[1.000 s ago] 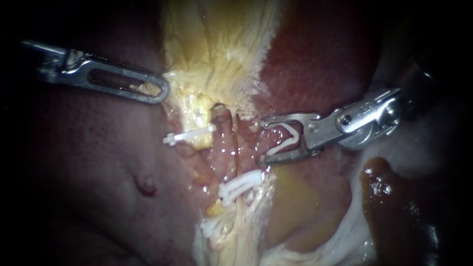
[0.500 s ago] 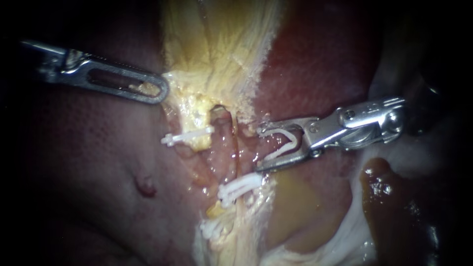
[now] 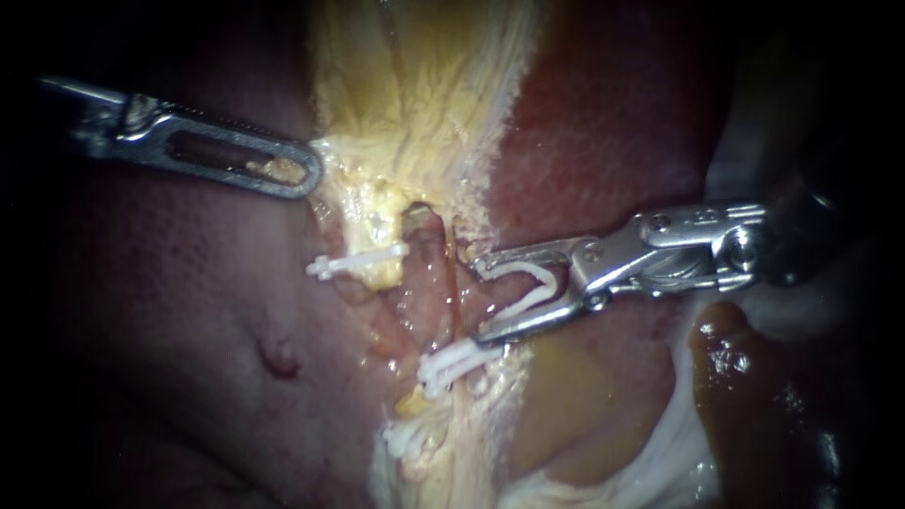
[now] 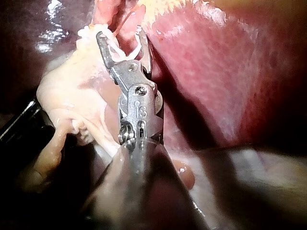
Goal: Clipping third clip right tube
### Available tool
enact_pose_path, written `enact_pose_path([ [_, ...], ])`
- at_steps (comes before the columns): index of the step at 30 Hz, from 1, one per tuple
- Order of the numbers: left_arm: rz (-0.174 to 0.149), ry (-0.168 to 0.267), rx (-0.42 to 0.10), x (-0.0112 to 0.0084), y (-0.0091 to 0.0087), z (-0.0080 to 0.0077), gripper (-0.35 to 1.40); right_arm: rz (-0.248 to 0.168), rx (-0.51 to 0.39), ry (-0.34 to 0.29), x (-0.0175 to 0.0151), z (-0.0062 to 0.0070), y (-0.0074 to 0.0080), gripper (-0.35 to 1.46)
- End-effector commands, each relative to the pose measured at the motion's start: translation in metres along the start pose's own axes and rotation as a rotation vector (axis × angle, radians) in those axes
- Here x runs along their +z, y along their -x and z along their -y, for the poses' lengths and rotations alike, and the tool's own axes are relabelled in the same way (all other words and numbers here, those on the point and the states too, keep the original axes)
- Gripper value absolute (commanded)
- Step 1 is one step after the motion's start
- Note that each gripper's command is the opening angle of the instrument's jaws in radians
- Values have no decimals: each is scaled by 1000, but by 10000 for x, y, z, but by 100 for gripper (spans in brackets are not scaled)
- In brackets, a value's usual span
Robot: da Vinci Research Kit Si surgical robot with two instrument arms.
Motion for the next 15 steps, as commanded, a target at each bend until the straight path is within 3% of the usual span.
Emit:
enact_pose_path([
  [1, 0, 0, 0, 0, 0, 0, -35, -2, -2, 0, 2, 0, 0, 50],
  [15, 1, 1, -1, 1, 0, 0, -35, -11, 12, 0, 15, -2, -2, 50],
])
